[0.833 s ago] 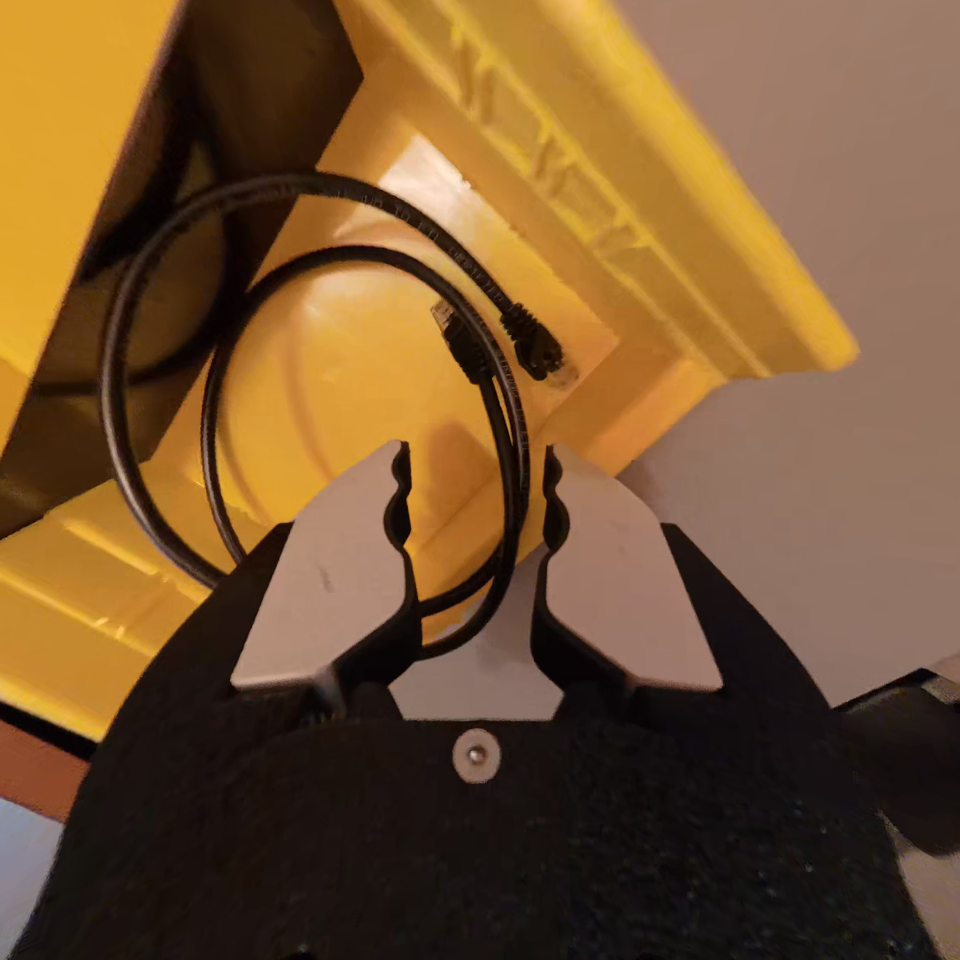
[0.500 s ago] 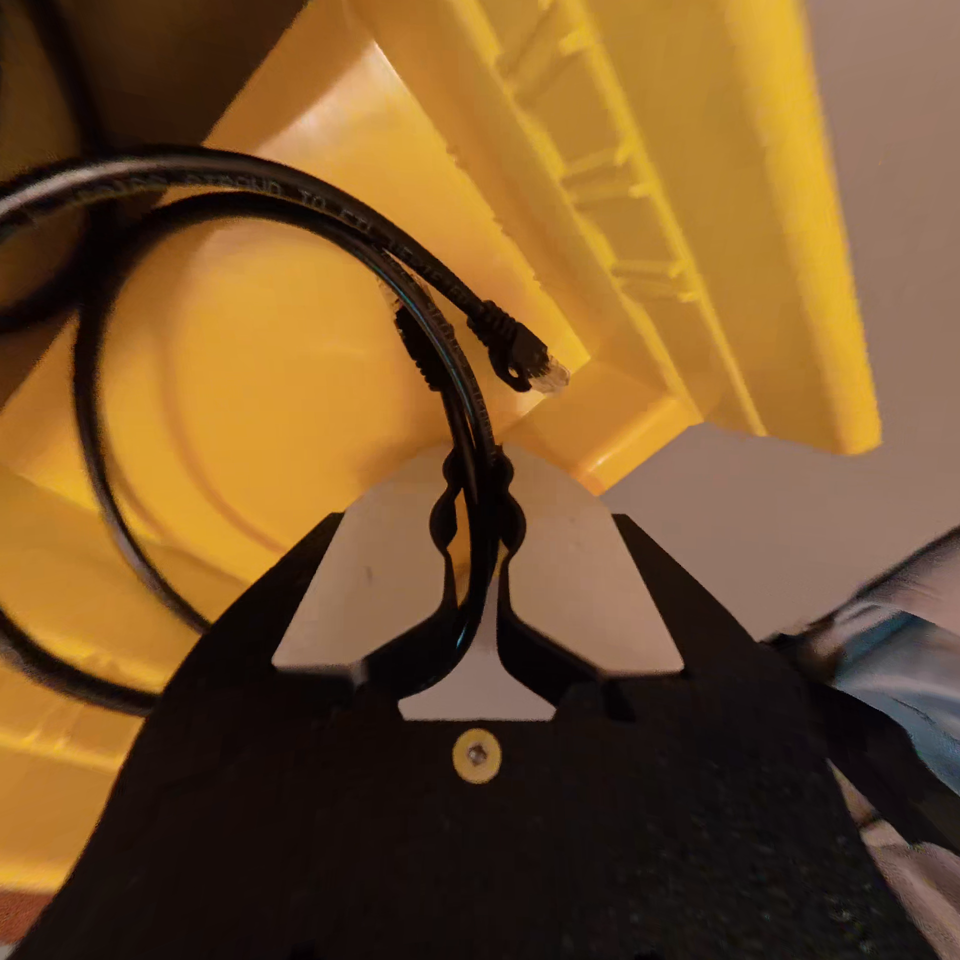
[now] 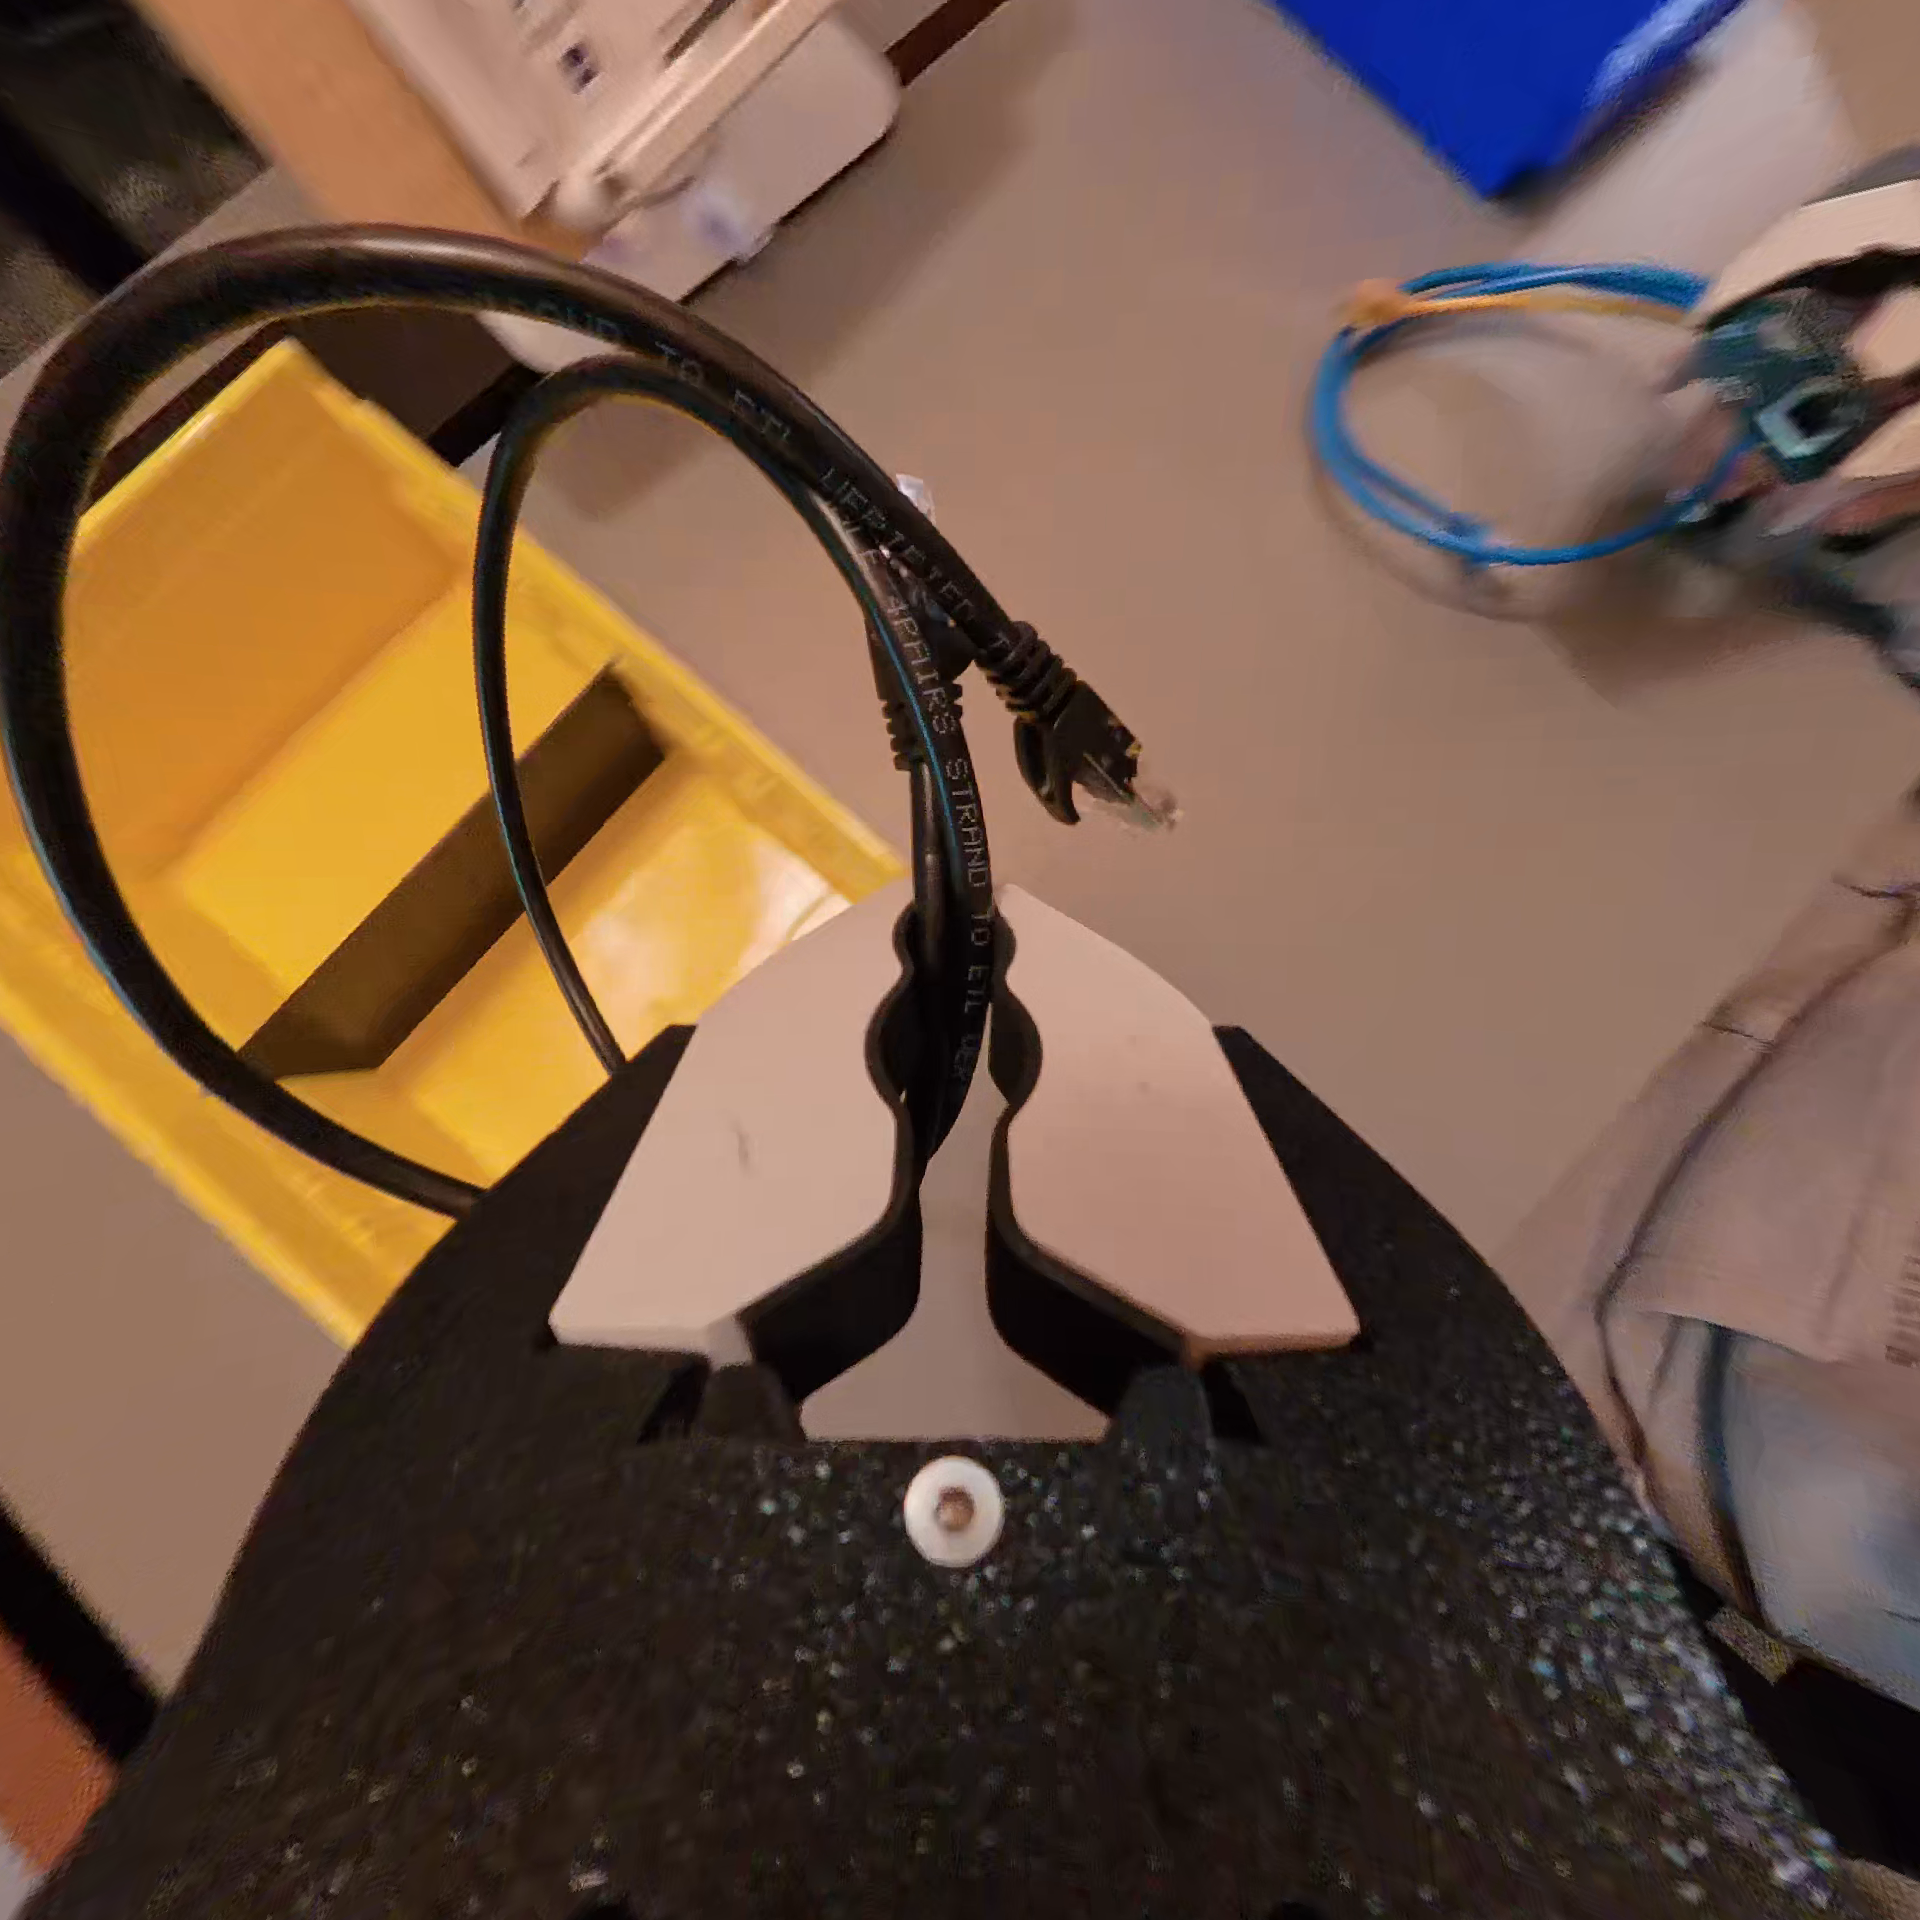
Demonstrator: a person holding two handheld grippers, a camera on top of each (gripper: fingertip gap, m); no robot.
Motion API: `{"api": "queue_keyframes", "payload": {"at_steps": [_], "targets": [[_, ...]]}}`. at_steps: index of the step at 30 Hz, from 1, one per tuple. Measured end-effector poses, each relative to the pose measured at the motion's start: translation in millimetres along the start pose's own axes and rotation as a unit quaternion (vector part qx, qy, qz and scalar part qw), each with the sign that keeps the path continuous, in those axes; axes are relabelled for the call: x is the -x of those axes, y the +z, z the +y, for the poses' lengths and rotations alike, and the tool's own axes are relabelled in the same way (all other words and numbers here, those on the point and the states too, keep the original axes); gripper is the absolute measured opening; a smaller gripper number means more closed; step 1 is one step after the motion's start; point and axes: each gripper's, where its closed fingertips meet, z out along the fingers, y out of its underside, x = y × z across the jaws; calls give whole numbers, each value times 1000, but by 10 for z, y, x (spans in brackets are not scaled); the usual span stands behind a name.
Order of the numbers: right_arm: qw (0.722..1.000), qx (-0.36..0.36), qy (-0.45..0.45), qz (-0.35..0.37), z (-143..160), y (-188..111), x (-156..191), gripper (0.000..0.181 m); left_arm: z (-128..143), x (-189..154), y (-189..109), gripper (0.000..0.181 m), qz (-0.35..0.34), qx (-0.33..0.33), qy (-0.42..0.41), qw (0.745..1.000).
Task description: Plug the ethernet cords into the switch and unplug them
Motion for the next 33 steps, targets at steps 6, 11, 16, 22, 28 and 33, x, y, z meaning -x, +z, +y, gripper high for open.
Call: {"api": "queue_keyframes", "payload": {"at_steps": [6, 11, 16, 22, 28, 33], "targets": [[1000, -24, -3, 6, -59, -56, -10, 61, -5, -957, 455, 7, 103, -17, 26, 994], [999, -47, 2, 5, -111, -112, -21, 61, -59, -1925, 700, 7, 397, -66, -79, 912], [998, -64, 5, -1, -148, -151, -16, 61, -76, -2070, 949, 7, 591, -49, -271, 758], [998, -55, 0, -3, -129, -131, 0, 61, 99, -1709, 1515, 19, 491, -7, -315, 812], [999, -54, -1, -6, -125, -128, 7, 61, 432, -1171, 1727, 47, 246, 81, -194, 946], [999, -54, -1, -8, -124, -126, 12, 61, 802, -868, 1678, 43, 154, 163, -115, 968]]}}
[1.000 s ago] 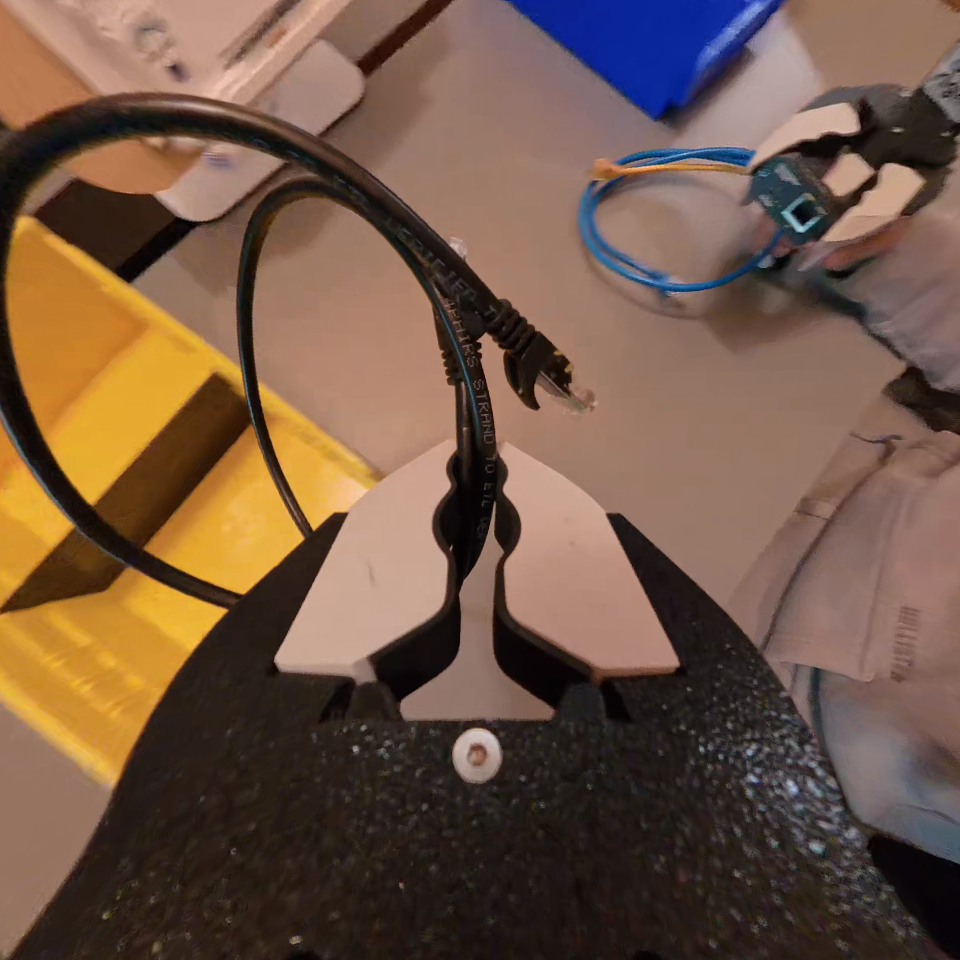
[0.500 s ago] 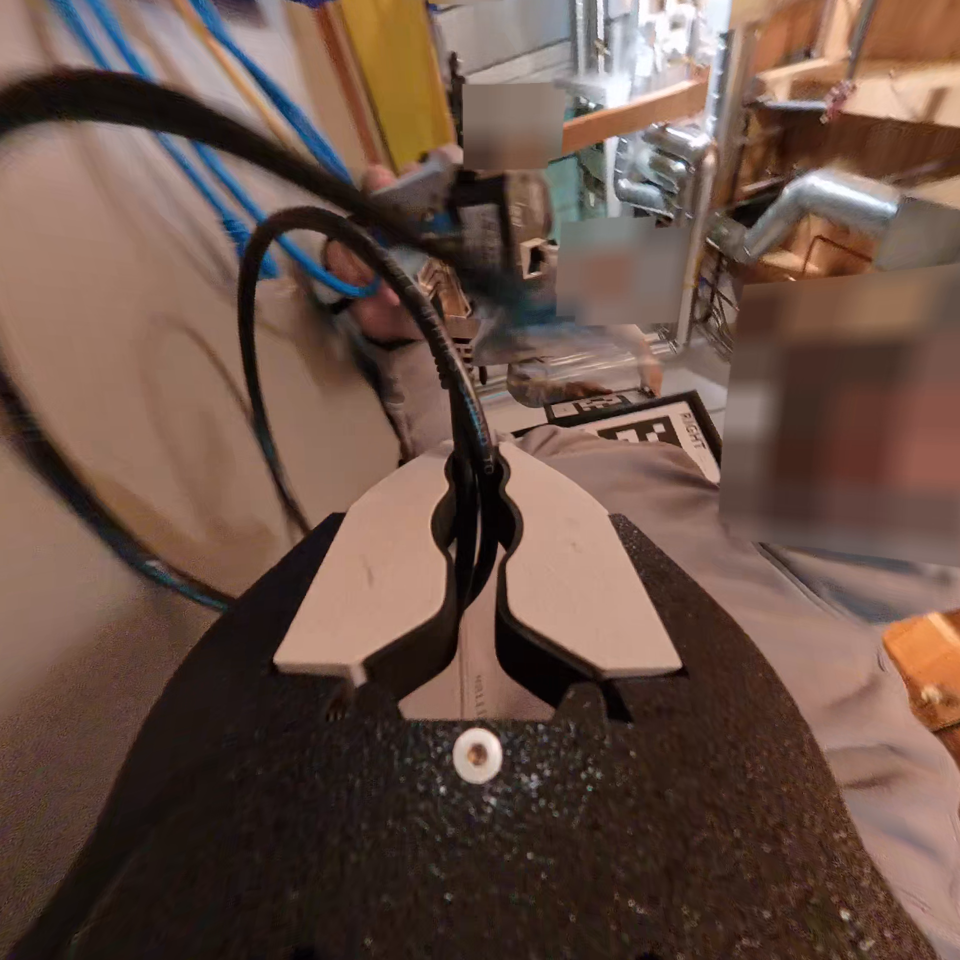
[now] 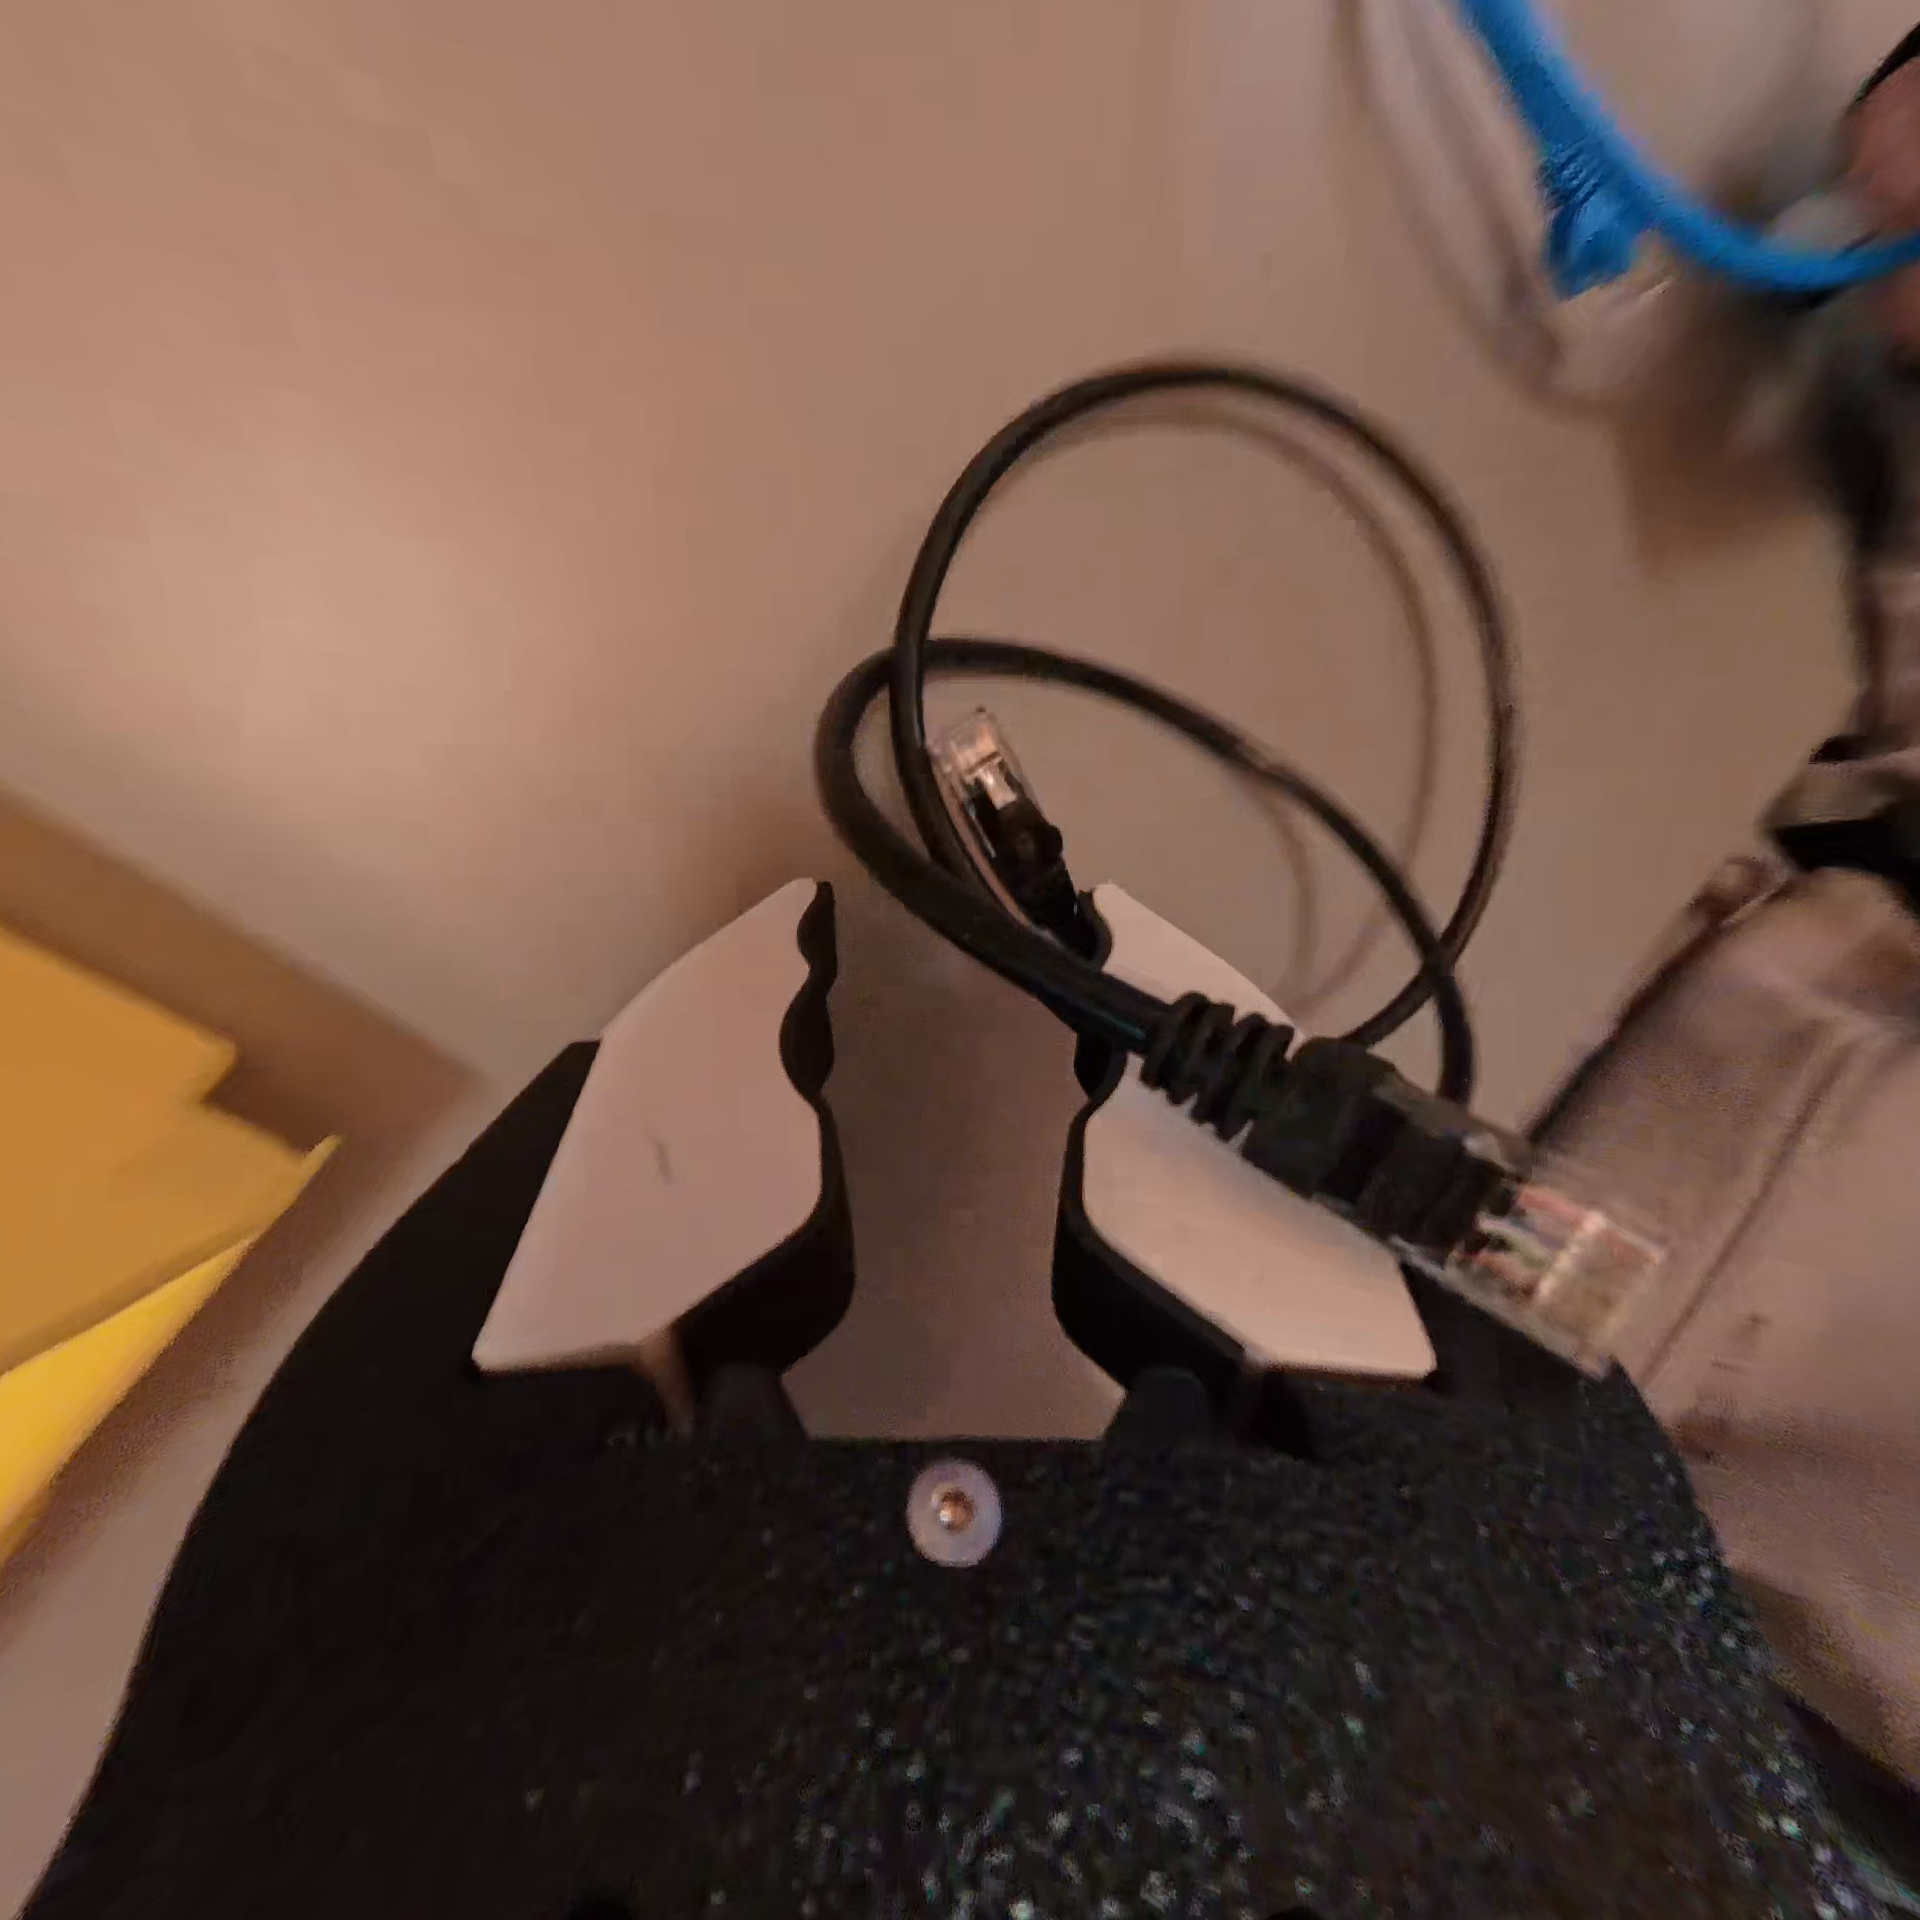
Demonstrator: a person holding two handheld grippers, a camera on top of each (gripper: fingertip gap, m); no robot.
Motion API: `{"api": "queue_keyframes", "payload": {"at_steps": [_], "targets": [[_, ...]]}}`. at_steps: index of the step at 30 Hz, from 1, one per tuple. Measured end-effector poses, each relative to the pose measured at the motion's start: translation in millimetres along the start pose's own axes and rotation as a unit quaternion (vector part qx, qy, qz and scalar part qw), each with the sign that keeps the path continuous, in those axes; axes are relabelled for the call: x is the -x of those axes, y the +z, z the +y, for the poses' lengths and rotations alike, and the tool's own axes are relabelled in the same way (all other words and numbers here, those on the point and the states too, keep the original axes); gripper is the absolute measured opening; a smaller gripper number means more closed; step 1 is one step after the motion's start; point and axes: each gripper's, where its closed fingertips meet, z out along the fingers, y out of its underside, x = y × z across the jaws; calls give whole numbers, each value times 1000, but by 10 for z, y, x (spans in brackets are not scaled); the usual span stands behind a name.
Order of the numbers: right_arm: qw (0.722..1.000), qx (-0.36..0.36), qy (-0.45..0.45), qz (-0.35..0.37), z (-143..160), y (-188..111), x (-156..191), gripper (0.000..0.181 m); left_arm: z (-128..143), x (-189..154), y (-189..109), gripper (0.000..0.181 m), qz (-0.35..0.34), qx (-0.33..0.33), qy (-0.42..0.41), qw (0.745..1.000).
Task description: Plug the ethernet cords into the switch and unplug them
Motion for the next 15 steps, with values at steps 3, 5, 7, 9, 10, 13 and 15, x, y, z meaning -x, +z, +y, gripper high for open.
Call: {"api": "queue_keyframes", "payload": {"at_steps": [3, 5, 7, 9, 10, 13, 15], "targets": [[1000, 3, -1, -2, 7, 5, 8, 61, 225, 65, -7, 43, -37, 71, 89, 993], [1000, 3, -2, -3, 8, 6, 11, 61, 378, 121, -38, 46, -70, 130, 160, 976], [1000, 3, -3, -3, 9, 7, 14, 61, 470, 220, -89, 49, -116, 179, 218, 952], [1000, 4, -3, -4, 12, 9, 17, 61, 550, 378, -180, 54, -168, 224, 254, 926], [1000, 4, -3, -4, 12, 9, 17, 61, 599, 472, -243, 57, -195, 249, 262, 912], [1000, 5, -4, -5, 15, 10, 21, 61, 680, 716, -395, 66, -253, 293, 274, 880], [1000, 6, -4, -6, 18, 13, 22, 61, 691, 807, -448, 64, -274, 297, 274, 873]]}}
